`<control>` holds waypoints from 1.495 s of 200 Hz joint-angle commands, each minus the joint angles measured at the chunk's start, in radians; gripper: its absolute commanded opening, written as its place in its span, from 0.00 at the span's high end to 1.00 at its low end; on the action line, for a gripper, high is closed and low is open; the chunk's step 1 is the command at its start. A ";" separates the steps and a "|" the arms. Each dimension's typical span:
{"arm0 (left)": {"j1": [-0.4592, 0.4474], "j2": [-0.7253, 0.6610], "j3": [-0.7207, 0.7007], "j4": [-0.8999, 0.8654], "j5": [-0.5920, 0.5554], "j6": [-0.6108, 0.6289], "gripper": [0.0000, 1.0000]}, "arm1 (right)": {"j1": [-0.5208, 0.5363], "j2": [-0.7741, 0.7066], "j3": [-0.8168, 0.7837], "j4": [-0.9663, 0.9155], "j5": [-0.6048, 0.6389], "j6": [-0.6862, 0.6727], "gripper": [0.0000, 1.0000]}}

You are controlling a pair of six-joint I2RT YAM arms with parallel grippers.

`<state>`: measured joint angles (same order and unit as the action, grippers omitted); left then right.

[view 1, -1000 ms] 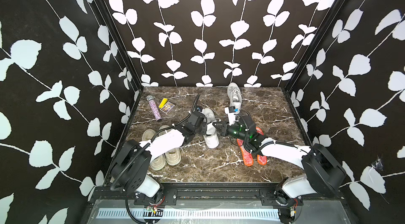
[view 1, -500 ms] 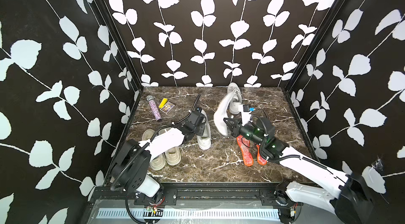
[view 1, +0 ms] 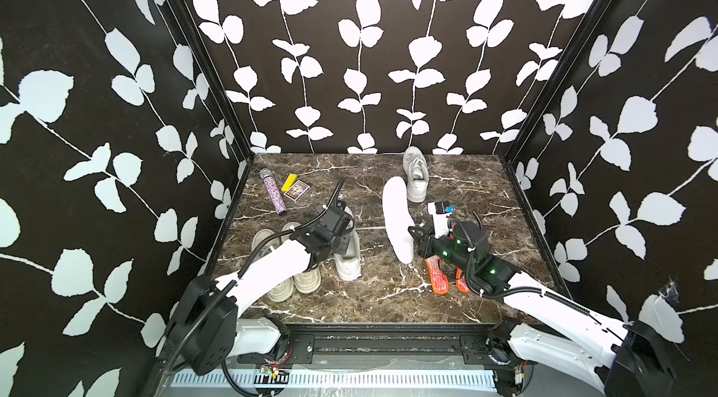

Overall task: Remove the insole from the shoe
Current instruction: Remove the insole from the shoe, then place the insole at the center of the board.

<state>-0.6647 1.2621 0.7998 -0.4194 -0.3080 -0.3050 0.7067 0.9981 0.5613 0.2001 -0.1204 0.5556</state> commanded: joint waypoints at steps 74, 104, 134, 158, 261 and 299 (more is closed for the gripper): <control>0.086 -0.107 -0.060 -0.150 -0.181 -0.070 1.00 | 0.036 0.117 -0.043 -0.010 -0.027 0.167 1.00; 0.086 -0.123 -0.070 -0.118 -0.138 -0.047 1.00 | 0.095 0.179 -0.046 -0.046 0.075 0.278 1.00; 0.086 -0.135 -0.098 -0.023 -0.010 -0.009 1.00 | 0.109 0.210 -0.057 -0.111 0.160 0.361 1.00; 0.086 -0.115 -0.086 -0.001 0.069 0.012 1.00 | 0.116 0.223 -0.069 -0.154 0.205 0.434 1.00; 0.088 -0.111 -0.090 -0.030 -0.029 -0.001 1.00 | 0.123 0.272 0.001 -0.295 0.203 0.398 0.56; 0.086 -0.119 -0.092 -0.048 -0.076 -0.001 1.00 | 0.128 0.253 0.052 -0.316 0.201 0.301 0.46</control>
<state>-0.5861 1.1629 0.7189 -0.4248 -0.3180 -0.3050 0.8307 1.2697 0.5591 -0.0978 0.0677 0.9165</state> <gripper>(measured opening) 0.099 0.516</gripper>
